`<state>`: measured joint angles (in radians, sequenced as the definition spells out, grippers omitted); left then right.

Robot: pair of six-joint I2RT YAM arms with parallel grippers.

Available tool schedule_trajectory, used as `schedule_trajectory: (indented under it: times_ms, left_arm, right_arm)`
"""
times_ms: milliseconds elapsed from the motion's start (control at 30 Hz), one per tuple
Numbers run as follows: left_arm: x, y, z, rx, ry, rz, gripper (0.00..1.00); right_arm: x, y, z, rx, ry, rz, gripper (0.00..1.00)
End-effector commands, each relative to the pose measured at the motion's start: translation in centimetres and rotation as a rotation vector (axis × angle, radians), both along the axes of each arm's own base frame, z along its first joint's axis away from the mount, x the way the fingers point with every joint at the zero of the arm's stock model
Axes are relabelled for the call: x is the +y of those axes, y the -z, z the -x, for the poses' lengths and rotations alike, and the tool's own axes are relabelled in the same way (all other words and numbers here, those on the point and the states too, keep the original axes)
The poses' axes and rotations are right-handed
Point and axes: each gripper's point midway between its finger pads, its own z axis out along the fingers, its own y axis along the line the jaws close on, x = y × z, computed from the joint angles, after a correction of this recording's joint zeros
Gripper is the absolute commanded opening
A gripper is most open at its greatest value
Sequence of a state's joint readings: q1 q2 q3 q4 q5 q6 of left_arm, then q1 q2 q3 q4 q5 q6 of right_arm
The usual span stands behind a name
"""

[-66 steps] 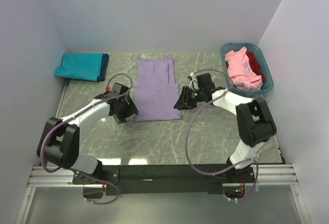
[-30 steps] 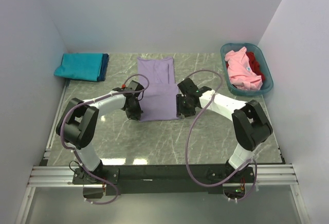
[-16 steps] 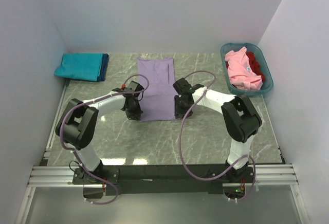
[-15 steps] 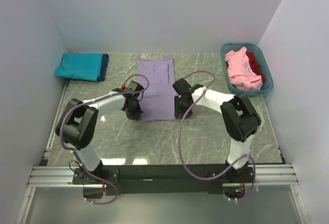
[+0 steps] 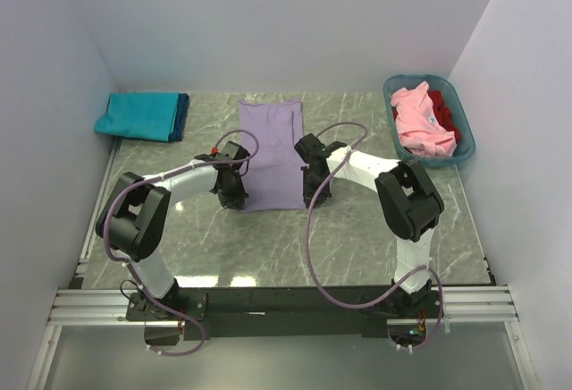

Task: Fold and stack the t-shirts
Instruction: Fold the tshirt

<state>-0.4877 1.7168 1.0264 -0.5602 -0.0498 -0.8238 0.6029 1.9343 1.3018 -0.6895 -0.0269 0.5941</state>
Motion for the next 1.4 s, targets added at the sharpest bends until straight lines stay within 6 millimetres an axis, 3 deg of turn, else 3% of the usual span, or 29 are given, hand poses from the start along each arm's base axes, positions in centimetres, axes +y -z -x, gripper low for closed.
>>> schedule_trajectory:
  times_ms: [0,167,300,433,600,767,800,900,967,1000,1100,1167,1367]
  left_arm:
    - [0.8,1.4,2.9,0.097,0.032,-0.033,0.01]
    - [0.9,1.3,3.1,0.104,0.030,-0.036,0.01]
    - [1.0,0.2,3.8,0.110,0.052,-0.027,0.01]
    - [1.3,-2.2,6.1,0.094,0.080,-0.018,0.01]
    - [0.5,-4.3,13.0,0.166,0.123,0.053,0.01]
    - [-0.4,-6.1,20.7,0.244,0.190,0.179,0.01]
    - [-0.6,-6.5,22.6,0.282,0.192,0.193,0.01]
    - [-0.7,-8.3,24.7,0.288,0.200,0.263,0.01]
    - [-1.4,-9.8,24.4,0.253,0.227,0.307,0.01]
    - [-2.3,-11.5,23.4,0.193,0.258,0.346,0.01]
    - [-3.3,-13.8,20.7,0.112,0.274,0.356,0.01]
    - [-2.8,-14.0,18.9,0.081,0.263,0.329,0.01]
    - [-1.8,-14.5,14.3,0.031,0.209,0.338,0.01]
  right_arm:
    - [-1.1,3.2,2.0,0.097,0.001,0.089,0.24]
    - [-1.7,2.6,1.7,0.081,0.019,0.083,0.00]
    - [-2.4,1.0,2.5,0.075,-0.020,0.087,0.00]
    - [-4.0,-1.0,6.0,0.107,-0.074,0.091,0.00]
    - [-6.4,-3.3,13.4,0.182,-0.163,0.081,0.00]
    - [-9.1,-6.2,19.0,0.242,-0.216,0.114,0.00]
    - [-9.1,-7.3,19.2,0.212,-0.220,0.087,0.00]
    - [-9.3,-9.8,19.7,0.180,-0.210,0.052,0.00]
    - [-9.3,-11.0,19.4,0.165,-0.209,0.054,0.00]
    - [-8.6,-12.2,18.4,0.131,-0.209,0.035,0.00]
    - [-8.0,-14.7,15.5,0.046,-0.202,0.054,0.00]
    - [-7.0,-16.4,13.7,-0.002,-0.212,0.040,0.00]
    - [-5.2,-18.6,9.6,-0.061,-0.226,0.011,0.00]
